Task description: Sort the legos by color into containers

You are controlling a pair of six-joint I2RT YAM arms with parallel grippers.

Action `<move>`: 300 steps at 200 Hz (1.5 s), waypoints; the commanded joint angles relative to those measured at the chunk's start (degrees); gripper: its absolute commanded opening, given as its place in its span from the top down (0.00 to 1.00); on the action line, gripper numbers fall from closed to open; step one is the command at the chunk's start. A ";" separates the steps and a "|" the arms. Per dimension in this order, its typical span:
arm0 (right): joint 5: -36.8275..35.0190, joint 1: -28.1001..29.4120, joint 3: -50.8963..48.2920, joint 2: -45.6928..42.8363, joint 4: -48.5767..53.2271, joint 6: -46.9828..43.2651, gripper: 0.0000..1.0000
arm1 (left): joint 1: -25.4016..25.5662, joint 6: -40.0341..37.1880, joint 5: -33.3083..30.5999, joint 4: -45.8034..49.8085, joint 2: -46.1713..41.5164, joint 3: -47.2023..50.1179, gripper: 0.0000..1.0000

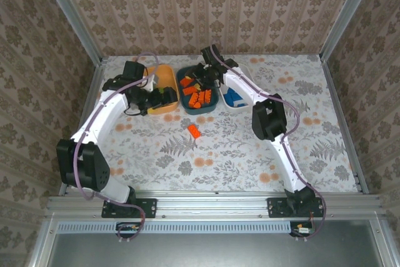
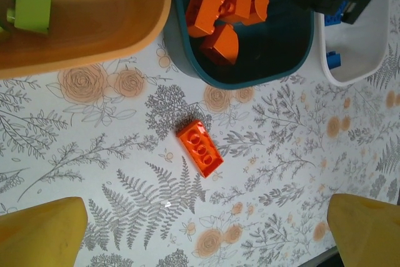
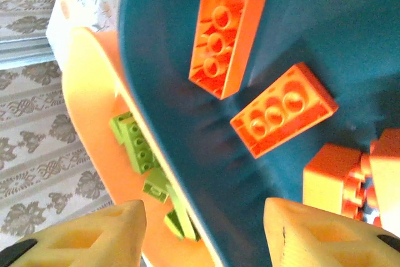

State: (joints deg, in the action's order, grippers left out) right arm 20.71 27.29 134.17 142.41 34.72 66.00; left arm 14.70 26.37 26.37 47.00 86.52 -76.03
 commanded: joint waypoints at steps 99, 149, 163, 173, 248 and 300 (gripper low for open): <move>-4.18 0.49 -23.25 -23.17 1.74 -13.13 0.42 | 6.38 4.56 -4.12 -1.04 -5.84 4.09 0.00; -6.75 -0.04 -36.35 -33.89 6.73 -21.33 0.37 | 8.96 4.87 -5.57 -0.55 -6.10 3.96 0.00; -8.78 -0.08 -40.76 -36.98 8.55 -24.58 0.36 | 9.93 4.81 -6.43 -0.10 -6.03 3.96 0.00; -9.75 -0.32 -44.52 -39.11 9.31 -26.08 0.35 | 10.84 4.51 -7.30 0.40 -5.87 3.78 0.00; -10.41 -4.18 -62.13 -50.16 7.18 -26.90 0.33 | 19.05 9.91 -13.09 8.79 6.96 -2.40 0.00; -10.34 -5.01 -62.89 -51.15 6.72 -27.71 0.33 | 21.29 13.94 -13.52 11.98 18.32 -8.19 0.00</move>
State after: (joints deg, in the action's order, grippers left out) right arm 11.73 22.74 72.42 93.19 41.41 39.94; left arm 35.66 36.38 13.54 55.27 102.28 -81.52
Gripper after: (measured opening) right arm 0.669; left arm 0.997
